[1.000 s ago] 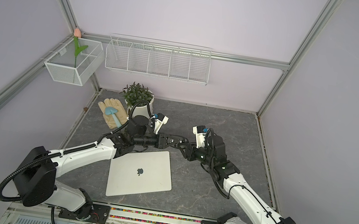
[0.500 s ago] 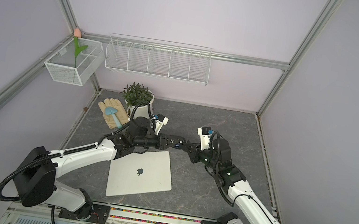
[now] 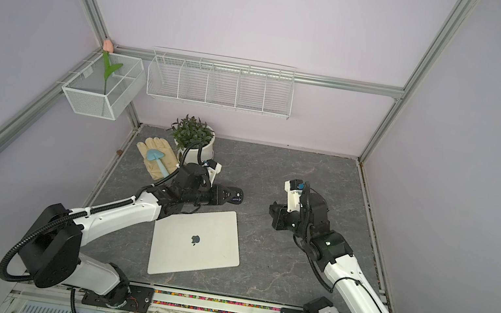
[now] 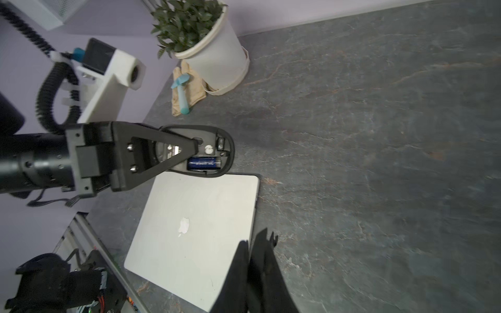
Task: Insert the wireless mouse receiver into the laptop
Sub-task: Remove the lid from the mouse, then place the lid at the center of the board.
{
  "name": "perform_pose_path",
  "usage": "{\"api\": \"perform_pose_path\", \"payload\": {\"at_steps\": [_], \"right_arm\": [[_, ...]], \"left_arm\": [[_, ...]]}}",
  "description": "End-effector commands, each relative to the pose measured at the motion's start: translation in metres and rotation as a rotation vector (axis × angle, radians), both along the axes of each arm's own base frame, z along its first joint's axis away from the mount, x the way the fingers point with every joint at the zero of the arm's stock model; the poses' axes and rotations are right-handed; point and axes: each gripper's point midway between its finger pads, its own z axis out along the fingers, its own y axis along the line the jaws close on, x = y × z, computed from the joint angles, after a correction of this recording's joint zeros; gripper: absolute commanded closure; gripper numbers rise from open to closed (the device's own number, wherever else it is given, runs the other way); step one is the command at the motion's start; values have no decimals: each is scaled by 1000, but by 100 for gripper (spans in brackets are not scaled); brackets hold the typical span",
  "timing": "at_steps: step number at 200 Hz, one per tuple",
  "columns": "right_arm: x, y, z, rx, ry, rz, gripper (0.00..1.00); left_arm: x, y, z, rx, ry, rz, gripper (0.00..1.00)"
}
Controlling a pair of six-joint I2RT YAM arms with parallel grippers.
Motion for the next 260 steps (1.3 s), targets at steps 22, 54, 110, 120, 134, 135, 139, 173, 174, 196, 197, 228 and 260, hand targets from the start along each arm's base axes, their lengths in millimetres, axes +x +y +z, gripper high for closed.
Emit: {"api": "perform_pose_path", "payload": {"at_steps": [22, 54, 110, 120, 134, 135, 139, 173, 174, 196, 197, 228, 260], "right_arm": [[3, -71, -52, -446, 233, -230, 86], [10, -86, -75, -607, 345, -302, 86], [13, -88, -113, -771, 462, -383, 81], [7, -90, -119, -807, 491, -388, 81], [7, -87, -124, -815, 500, -393, 79], [7, -87, -125, -816, 500, -394, 79], [7, -85, -127, -815, 502, -394, 79], [12, -73, -134, -756, 501, -384, 78], [12, -72, -134, -754, 499, -383, 78], [13, -69, -133, -717, 486, -375, 76], [13, -69, -133, -714, 487, -374, 75], [16, -59, -131, -614, 467, -347, 55], [14, -45, -126, -458, 485, -261, 44]], "left_arm": [[-15, -13, -4, 78, -35, -108, 100], [-30, -22, -11, 65, -25, -166, 100], [-51, -27, -5, 63, -70, -250, 100], [-55, -28, -6, 66, -75, -261, 100], [-59, -25, -8, 68, -79, -265, 100], [-59, -25, -8, 67, -80, -265, 100], [-59, -24, -8, 69, -83, -263, 100], [-62, -16, -9, 80, -94, -251, 100], [-62, -16, -9, 80, -94, -251, 100], [-63, -14, -8, 81, -101, -243, 100], [-63, -14, -8, 81, -101, -243, 100], [-63, -13, -10, 85, -97, -239, 100], [-66, -17, -11, 72, -89, -270, 100]]}}
